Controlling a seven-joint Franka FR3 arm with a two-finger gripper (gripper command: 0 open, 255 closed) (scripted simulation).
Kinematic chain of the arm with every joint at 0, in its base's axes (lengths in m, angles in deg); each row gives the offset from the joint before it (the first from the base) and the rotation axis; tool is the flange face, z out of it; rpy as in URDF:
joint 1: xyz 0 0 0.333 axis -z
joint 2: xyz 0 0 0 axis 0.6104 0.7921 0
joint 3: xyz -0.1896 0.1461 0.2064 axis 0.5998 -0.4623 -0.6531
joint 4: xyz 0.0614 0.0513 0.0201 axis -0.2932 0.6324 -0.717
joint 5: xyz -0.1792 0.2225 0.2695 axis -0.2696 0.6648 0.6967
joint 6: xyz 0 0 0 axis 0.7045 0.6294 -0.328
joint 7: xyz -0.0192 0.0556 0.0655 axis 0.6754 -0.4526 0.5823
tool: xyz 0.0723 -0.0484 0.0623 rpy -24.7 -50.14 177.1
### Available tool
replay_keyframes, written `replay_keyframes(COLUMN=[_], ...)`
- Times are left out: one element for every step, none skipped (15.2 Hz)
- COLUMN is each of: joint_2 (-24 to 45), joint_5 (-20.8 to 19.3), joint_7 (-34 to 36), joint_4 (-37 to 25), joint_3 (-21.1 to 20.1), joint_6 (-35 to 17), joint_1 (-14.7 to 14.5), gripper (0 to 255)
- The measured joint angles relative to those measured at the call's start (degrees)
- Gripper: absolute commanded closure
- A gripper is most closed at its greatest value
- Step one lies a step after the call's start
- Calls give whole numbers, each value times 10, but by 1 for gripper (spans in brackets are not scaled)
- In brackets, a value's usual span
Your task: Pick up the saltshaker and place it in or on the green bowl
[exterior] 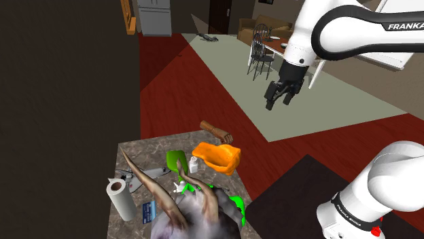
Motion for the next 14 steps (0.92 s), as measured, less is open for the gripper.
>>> replay_keyframes(joint_2=[9, 28, 40, 60, 78, 93, 109, 128, 152, 177, 198, 222, 244, 260], joint_5=[4, 8, 12, 14, 17, 20, 22, 23, 25, 23, 23, 20, 18, 16], joint_7=[8, 15, 23, 31, 39, 47, 54, 62, 74, 81, 90, 101, 109, 115], joint_4=[6, 7, 17, 11, 10, 14, 15, 17, 10, 5, 0, -8, -13, -17], joint_3=[-6, -12, -20, -25, -32, -38, -44, -50, -60, -65, -71, -77, -82, -84], joint_6=[-15, -34, -55, -67, -85, -102, -119, -138, -156, -175, -190, -206, -222, -232], joint_1=[-1, -1, -3, -2, -3, -4, -4, -4, -5, -3, -3, -3, -3, -2], gripper=[0, 0, 0, 0, 0, 0, 0, 0, 0, 0, 0, 0, 0, 0])
